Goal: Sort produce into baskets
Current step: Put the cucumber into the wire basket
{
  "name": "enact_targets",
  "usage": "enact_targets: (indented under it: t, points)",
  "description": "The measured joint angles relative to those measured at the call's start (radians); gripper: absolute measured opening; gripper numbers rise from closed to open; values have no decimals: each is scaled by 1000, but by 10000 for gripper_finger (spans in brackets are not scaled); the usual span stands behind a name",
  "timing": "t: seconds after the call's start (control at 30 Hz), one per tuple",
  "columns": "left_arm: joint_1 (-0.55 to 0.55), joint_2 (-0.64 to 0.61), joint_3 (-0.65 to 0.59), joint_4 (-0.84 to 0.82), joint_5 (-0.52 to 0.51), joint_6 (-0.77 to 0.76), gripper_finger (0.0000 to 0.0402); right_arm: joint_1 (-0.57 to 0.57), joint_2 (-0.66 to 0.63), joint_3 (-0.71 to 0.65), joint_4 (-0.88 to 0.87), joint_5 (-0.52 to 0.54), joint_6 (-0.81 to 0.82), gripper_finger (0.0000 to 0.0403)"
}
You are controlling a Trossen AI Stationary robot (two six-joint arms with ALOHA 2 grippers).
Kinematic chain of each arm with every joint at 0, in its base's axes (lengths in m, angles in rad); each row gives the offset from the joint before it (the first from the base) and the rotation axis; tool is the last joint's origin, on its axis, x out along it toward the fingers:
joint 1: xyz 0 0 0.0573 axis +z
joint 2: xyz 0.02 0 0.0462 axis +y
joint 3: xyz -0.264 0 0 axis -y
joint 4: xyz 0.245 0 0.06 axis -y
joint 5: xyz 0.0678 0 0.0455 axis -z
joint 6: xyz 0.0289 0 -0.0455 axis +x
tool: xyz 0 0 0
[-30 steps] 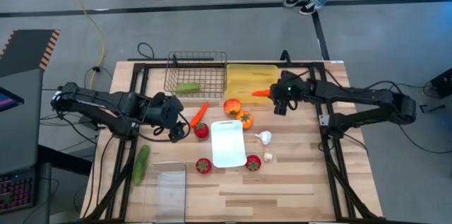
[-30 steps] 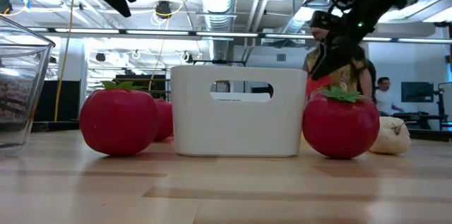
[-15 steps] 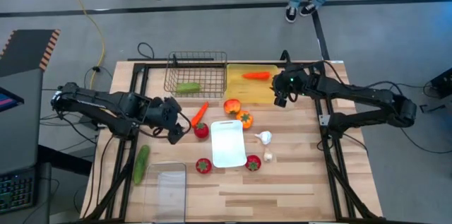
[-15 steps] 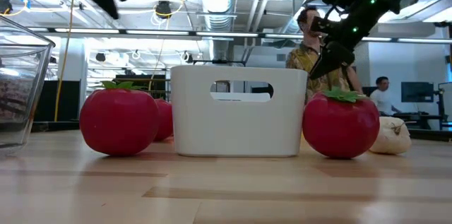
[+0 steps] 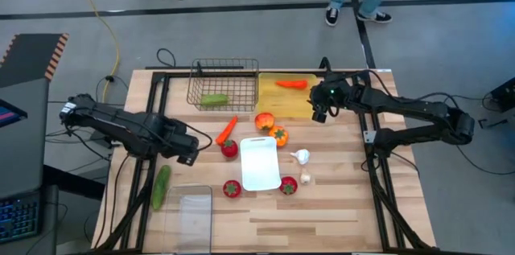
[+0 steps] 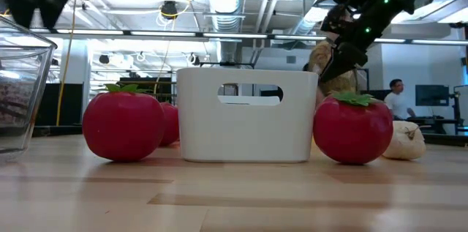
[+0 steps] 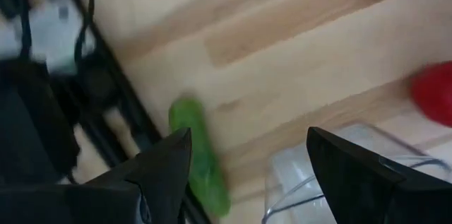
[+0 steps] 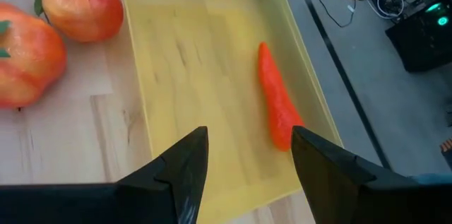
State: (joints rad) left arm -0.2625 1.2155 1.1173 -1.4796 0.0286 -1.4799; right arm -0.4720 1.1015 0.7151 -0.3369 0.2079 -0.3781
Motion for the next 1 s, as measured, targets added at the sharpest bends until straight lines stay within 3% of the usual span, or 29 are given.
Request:
enact_targets:
  t: [0.2,0.37,0.67,1.0]
  points:
    - [0,0,-138,27,148,-44,267,0,0,0,0,0,62,230]
    - [0,0,-235,73,206,-83,267,1,0,0,-1,-1,63,230]
    - [-2,0,-406,263,223,-87,267,0,0,0,-1,-1,64,230]
    - [-36,21,-411,285,216,-138,267,0,0,0,-1,-1,64,230]
